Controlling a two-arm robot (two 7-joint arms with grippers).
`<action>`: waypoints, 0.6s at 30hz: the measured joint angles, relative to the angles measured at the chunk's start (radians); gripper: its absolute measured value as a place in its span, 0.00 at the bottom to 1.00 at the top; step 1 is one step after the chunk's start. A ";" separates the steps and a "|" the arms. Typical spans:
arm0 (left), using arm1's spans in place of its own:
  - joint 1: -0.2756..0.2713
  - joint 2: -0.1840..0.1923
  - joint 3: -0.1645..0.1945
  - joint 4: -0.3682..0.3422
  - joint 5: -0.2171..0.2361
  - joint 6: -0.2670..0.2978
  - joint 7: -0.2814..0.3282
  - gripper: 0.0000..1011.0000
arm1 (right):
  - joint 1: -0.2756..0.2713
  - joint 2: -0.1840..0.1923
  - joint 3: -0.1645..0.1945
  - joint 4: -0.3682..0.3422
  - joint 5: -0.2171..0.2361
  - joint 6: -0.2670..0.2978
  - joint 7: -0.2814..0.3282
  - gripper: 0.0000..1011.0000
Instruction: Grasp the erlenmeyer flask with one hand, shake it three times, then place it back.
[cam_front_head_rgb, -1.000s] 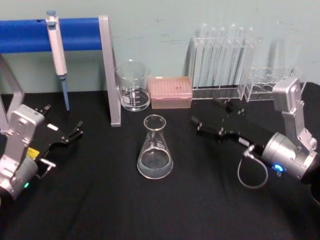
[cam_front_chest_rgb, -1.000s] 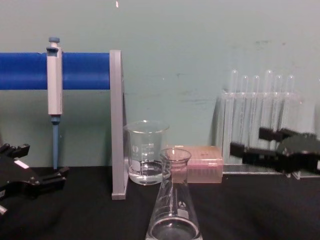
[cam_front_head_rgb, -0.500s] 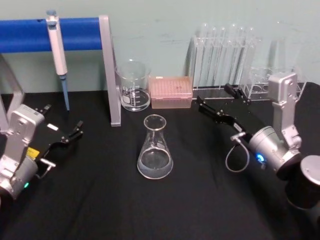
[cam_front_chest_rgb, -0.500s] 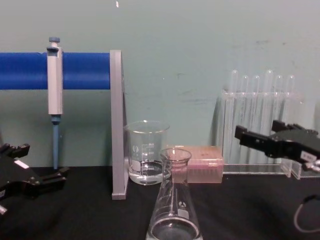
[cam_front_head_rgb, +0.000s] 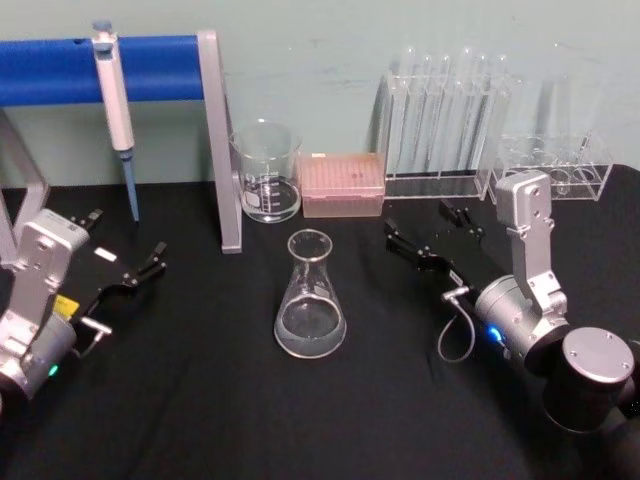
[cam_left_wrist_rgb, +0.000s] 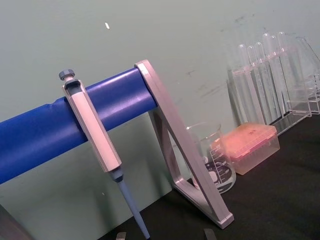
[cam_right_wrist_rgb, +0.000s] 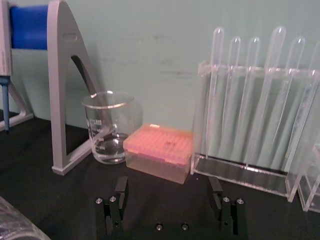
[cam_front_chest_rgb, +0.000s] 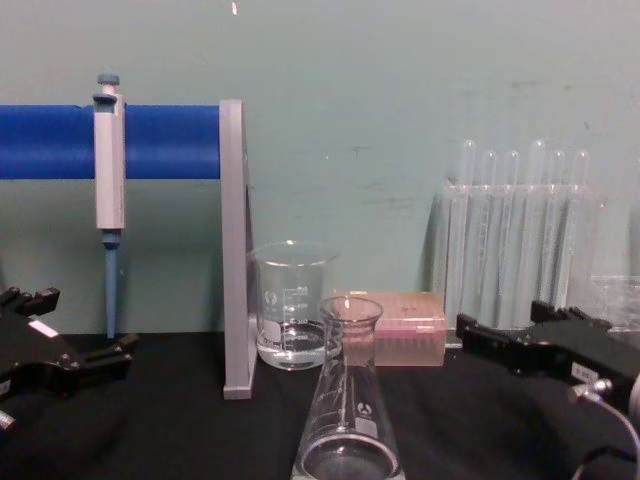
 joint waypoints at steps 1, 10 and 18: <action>0.000 0.000 0.000 0.000 0.000 0.000 0.000 0.99 | 0.001 -0.003 0.000 0.007 -0.006 0.003 -0.001 0.99; 0.000 0.000 0.000 0.000 0.000 0.000 0.000 0.99 | 0.005 -0.015 0.006 0.032 -0.032 0.022 0.006 0.99; 0.000 0.000 0.000 0.000 0.000 0.000 0.000 0.99 | 0.005 -0.016 0.008 0.035 -0.040 0.027 0.010 0.99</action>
